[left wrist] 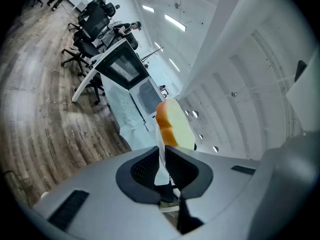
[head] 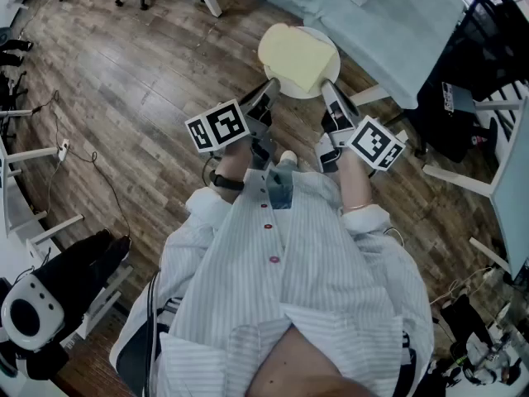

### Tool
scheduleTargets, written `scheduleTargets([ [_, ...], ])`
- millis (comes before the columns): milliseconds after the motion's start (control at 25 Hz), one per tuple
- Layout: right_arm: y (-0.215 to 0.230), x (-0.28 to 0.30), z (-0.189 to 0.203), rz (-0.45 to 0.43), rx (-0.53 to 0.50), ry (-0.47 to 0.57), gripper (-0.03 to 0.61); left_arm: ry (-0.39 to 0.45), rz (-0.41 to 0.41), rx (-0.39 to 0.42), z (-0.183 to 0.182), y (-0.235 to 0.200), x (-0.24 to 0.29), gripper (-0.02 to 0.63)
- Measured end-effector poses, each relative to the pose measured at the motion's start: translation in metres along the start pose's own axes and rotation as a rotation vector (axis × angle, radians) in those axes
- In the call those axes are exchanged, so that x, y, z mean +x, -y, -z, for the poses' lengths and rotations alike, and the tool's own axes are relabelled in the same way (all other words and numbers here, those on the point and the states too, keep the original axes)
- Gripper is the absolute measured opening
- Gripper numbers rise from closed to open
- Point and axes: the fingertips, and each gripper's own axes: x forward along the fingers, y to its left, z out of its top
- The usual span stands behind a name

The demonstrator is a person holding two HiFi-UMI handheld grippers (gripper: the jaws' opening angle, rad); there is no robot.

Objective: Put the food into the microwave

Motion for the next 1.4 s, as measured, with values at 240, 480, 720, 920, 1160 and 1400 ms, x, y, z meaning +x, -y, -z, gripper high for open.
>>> scheduleTargets([
  [240,0.003,-0.003,-0.003,-0.001,0.0,0.006,0.051,0.001,0.002,0.003,0.003,0.003,0.004,0.031],
  [480,0.006,-0.009,-0.004,-0.009,-0.006,0.001,0.052,0.016,0.002,0.002,0.01,0.006,0.003,0.031],
  [720,0.011,-0.009,-0.005,-0.018,-0.01,-0.008,0.052,0.027,-0.005,0.001,0.014,0.005,0.005,0.031],
  [920,0.012,-0.001,-0.007,-0.018,-0.013,-0.016,0.052,0.03,-0.009,-0.009,0.008,0.001,0.01,0.031],
  [1160,0.016,0.026,-0.018,-0.004,-0.004,-0.008,0.052,0.016,-0.004,-0.013,-0.015,-0.01,0.027,0.031],
  [1400,0.018,0.073,-0.031,0.014,0.005,0.006,0.052,-0.007,0.006,-0.009,-0.056,-0.031,0.051,0.031],
])
